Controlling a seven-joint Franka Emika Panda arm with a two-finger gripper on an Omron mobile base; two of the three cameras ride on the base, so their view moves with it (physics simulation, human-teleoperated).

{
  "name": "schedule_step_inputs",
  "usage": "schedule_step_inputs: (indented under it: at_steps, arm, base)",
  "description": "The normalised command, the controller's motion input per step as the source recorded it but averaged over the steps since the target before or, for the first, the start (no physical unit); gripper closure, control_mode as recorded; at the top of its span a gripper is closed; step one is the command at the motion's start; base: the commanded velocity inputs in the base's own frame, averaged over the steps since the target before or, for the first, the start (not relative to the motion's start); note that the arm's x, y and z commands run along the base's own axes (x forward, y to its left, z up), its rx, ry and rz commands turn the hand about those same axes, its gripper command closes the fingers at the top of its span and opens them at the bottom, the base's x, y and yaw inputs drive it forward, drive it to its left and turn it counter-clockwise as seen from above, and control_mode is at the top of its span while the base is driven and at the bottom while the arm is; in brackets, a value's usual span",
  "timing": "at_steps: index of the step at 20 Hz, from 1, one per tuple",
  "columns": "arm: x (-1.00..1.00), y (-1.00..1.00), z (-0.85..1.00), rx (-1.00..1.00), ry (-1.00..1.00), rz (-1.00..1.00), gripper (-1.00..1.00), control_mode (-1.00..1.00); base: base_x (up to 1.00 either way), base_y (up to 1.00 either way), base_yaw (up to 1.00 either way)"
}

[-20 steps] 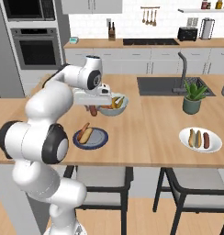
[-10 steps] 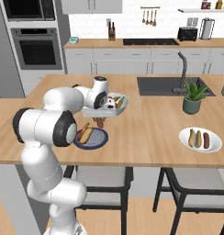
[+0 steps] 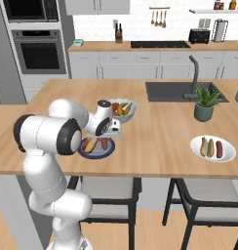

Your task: Place one bun and one sausage from the bowl on each plate.

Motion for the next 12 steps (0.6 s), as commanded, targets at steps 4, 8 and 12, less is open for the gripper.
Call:
schedule_step_inputs:
  at_steps: [4,8,12]
  arm:
    - [0.29,0.04,0.00,0.00,0.00,-0.18,1.00,-1.00]
    - [0.51,-0.10,-0.13,0.00,0.01,-0.15,1.00,-1.00]
    - [0.03,-0.02,-0.41,0.02,0.00,-0.04,1.00,-1.00]
  base:
    - [0.00,0.00,0.00]
    - [0.00,0.00,0.00]
    - [0.00,0.00,0.00]
